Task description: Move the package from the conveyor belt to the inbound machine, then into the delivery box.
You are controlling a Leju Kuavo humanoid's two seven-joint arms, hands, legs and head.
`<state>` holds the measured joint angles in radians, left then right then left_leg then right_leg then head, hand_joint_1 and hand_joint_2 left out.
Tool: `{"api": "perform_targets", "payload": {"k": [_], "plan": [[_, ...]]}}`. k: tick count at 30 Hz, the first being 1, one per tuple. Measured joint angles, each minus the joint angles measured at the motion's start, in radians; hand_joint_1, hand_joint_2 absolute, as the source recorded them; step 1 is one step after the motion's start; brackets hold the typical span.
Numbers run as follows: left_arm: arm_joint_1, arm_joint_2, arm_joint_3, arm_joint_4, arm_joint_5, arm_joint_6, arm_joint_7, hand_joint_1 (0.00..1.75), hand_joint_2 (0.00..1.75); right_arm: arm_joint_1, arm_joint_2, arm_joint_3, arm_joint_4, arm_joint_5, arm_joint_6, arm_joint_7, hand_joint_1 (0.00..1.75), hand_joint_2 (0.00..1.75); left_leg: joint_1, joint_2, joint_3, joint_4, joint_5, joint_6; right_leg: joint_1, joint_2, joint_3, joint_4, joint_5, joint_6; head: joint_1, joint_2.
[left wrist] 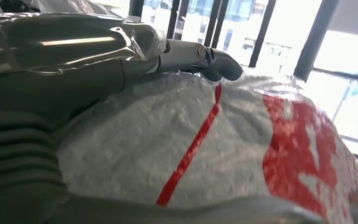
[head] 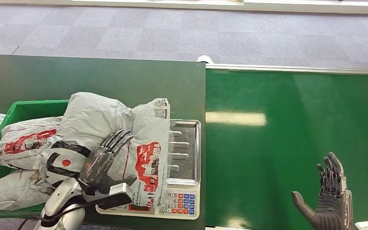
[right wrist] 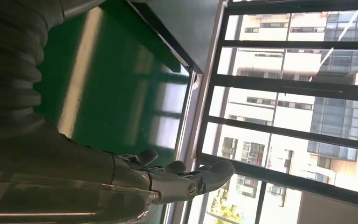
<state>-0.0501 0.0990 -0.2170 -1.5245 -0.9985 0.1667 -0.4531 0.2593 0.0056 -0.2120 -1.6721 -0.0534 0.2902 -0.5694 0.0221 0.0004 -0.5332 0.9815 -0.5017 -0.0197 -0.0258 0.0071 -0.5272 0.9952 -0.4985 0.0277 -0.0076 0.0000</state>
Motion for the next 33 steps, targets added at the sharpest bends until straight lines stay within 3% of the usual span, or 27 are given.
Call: {"api": "perform_targets", "payload": {"k": [3, 8, 16, 20, 27, 33], "plan": [[0.0, 0.014, -0.016, 0.028, -0.047, -0.027, 0.05, 0.0, 1.75, -0.005, -0.006, 0.007, 0.009, 0.002, -0.001, 0.001, 0.0, 1.75, 0.0, 0.0, 0.0, 0.0, 0.0, 0.0, 0.0, 0.0, 0.0, 0.0, 0.0, 0.0, 0.0, 0.0], [-0.014, 0.024, -0.026, 0.065, -0.244, -0.009, 0.268, 0.0, 1.75, -0.008, 0.003, 0.011, 0.014, 0.021, -0.001, 0.005, 0.0, 1.75, 0.0, 0.0, 0.003, 0.0, 0.0, 0.0, 0.0, 0.0, 0.004, 0.0, 0.0, 0.0, 0.0, 0.0], [-0.032, 0.024, -0.011, 0.085, -0.375, 0.058, 0.388, 0.03, 1.75, -0.005, 0.024, 0.011, 0.013, 0.042, 0.013, 0.012, 0.0, 1.75, 0.0, 0.001, 0.007, -0.001, 0.0, -0.001, 0.0, 0.0, 0.007, 0.001, 0.0, -0.001, 0.0, 0.0], [-0.023, 0.021, 0.006, 0.083, -0.389, 0.066, 0.386, 1.73, 1.75, -0.002, 0.03, 0.01, 0.013, 0.049, 0.02, 0.012, 0.0, 1.75, 0.0, 0.001, 0.008, -0.001, 0.001, -0.001, 0.0, 0.001, 0.007, 0.003, 0.0, -0.002, 0.0, 0.0], [0.013, 0.016, 0.016, 0.064, -0.321, 0.129, 0.285, 1.75, 1.75, 0.003, 0.037, 0.006, 0.013, 0.057, 0.032, 0.008, 0.0, 1.75, 0.0, 0.0, 0.008, -0.001, 0.001, -0.002, 0.0, 0.001, 0.005, 0.003, 0.0, -0.002, 0.0, 0.0], [0.041, 0.011, 0.027, 0.025, -0.09, 0.268, 0.062, 1.75, 1.75, 0.003, 0.037, 0.007, 0.013, 0.039, 0.022, 0.008, 0.0, 1.75, 0.0, 0.0, 0.004, 0.0, 0.001, -0.002, 0.0, 0.0, 0.002, 0.003, 0.0, -0.001, 0.0, 0.0]]}}
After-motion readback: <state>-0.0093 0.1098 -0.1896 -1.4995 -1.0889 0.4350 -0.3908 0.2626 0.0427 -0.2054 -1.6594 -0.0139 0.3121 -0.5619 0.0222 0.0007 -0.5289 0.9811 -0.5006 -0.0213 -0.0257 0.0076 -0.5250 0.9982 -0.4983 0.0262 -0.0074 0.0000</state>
